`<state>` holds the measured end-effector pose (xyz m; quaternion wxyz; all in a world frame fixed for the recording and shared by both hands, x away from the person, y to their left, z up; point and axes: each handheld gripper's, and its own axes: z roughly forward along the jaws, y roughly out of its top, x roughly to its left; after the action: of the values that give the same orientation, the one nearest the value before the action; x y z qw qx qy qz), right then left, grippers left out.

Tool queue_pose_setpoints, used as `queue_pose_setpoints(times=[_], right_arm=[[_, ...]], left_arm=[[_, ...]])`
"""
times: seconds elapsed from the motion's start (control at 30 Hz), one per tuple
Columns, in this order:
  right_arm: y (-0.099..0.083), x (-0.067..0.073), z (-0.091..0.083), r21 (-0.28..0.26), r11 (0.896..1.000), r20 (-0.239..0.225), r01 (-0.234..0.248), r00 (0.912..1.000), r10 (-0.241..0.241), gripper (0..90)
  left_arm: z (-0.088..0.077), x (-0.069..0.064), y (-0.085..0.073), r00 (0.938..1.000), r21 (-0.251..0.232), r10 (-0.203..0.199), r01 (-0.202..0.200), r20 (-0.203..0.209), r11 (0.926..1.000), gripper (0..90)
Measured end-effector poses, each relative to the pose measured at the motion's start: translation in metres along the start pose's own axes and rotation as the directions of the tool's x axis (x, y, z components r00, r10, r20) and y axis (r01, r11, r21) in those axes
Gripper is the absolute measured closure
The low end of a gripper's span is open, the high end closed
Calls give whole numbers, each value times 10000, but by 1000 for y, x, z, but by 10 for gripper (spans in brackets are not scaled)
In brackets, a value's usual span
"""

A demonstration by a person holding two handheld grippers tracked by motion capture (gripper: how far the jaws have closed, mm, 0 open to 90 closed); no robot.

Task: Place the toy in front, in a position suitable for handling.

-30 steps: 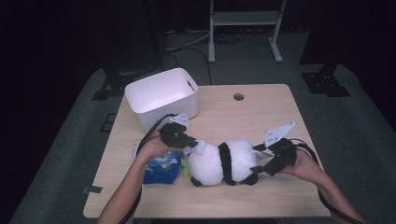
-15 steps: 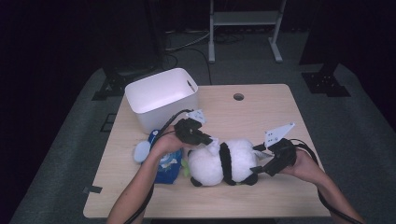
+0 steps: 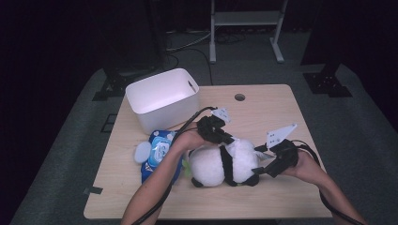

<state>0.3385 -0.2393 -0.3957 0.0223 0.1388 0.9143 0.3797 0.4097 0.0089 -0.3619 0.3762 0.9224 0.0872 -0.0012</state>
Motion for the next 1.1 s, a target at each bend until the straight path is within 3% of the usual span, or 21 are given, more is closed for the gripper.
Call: queue_pose_setpoints(times=[0.53,1.1], right_arm=[[-2,-1,-1,-67,10000,-46,-20,10000,19,195],[-5,-2,-2,-132,9997,-46,-198,9998,198,211]], left_arm=[[26,-10,38,9966,105,669,-674,480,9977,834],[17,-33,34,9886,156,1389,-1400,573,9900,831]])
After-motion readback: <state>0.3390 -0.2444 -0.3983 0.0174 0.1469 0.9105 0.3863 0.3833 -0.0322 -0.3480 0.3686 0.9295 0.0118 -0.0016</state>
